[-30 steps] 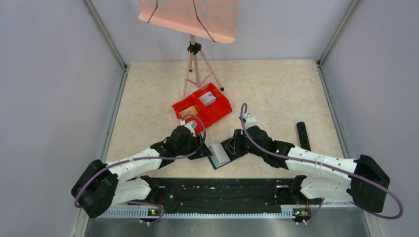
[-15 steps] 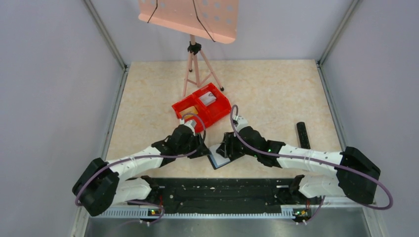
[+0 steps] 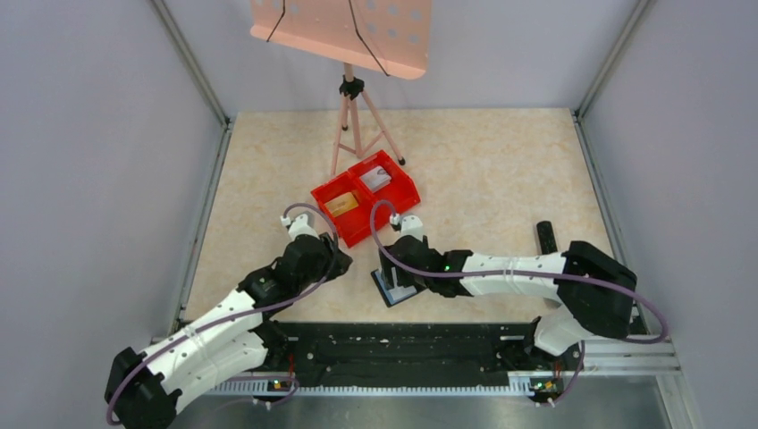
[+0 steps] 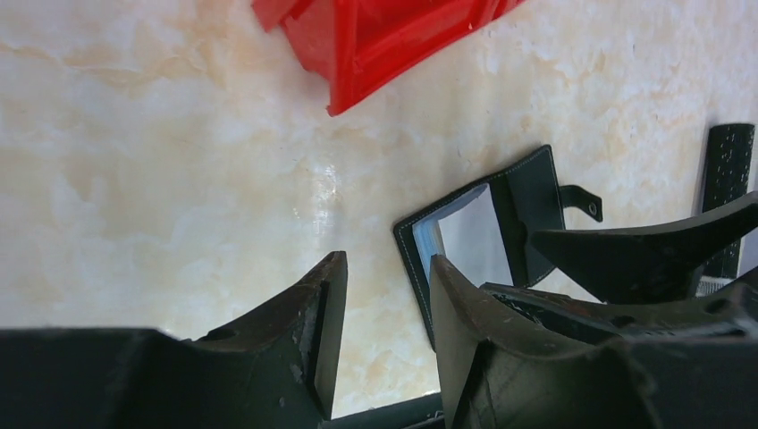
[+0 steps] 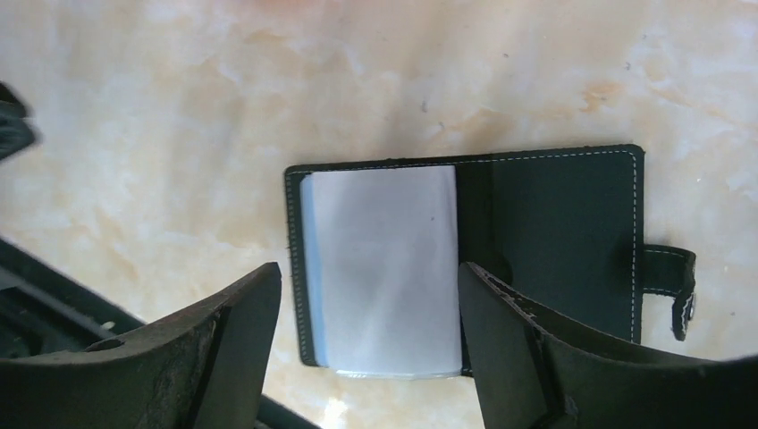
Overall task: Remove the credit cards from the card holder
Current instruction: Remove the credit card from the card holder.
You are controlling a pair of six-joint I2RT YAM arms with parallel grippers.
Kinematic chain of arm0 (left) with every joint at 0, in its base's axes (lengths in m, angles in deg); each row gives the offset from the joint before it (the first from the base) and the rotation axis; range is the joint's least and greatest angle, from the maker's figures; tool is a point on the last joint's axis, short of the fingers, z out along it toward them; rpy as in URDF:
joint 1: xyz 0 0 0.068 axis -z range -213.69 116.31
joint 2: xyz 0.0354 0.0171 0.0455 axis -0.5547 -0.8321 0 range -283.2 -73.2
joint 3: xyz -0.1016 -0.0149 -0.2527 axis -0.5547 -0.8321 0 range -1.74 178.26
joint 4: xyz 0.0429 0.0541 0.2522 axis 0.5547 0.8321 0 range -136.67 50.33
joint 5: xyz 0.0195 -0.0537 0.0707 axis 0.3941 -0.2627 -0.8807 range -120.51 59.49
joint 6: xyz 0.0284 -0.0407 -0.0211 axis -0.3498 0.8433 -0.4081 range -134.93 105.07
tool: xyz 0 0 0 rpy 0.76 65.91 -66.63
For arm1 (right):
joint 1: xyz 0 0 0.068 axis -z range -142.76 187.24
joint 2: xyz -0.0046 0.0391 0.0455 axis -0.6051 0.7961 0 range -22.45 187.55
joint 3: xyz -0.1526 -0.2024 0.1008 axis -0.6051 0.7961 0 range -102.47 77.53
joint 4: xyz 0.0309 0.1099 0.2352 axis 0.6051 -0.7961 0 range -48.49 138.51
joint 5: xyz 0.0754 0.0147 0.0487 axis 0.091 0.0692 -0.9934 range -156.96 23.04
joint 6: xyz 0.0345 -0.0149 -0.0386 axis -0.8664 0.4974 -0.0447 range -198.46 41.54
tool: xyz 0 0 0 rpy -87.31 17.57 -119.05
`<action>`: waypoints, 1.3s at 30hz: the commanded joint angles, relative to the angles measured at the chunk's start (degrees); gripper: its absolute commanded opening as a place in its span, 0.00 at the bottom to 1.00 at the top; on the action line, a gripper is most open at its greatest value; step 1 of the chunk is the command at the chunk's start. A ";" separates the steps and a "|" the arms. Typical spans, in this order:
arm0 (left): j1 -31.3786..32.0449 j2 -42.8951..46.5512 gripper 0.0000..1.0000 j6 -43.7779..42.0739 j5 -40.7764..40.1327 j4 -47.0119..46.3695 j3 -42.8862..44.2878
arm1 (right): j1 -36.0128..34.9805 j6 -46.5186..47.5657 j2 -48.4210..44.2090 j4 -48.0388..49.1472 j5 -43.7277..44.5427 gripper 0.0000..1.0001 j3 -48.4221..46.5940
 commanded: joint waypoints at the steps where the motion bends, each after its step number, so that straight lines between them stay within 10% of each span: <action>1: 0.17 4.53 0.45 2.21 -6.23 1.71 -2.71 | -1.18 1.16 3.66 -2.64 4.87 0.73 -3.61; 39: 0.20 -10.39 0.44 -1.63 15.06 -15.26 -3.68 | -2.40 -2.80 0.98 -1.91 8.45 0.48 0.49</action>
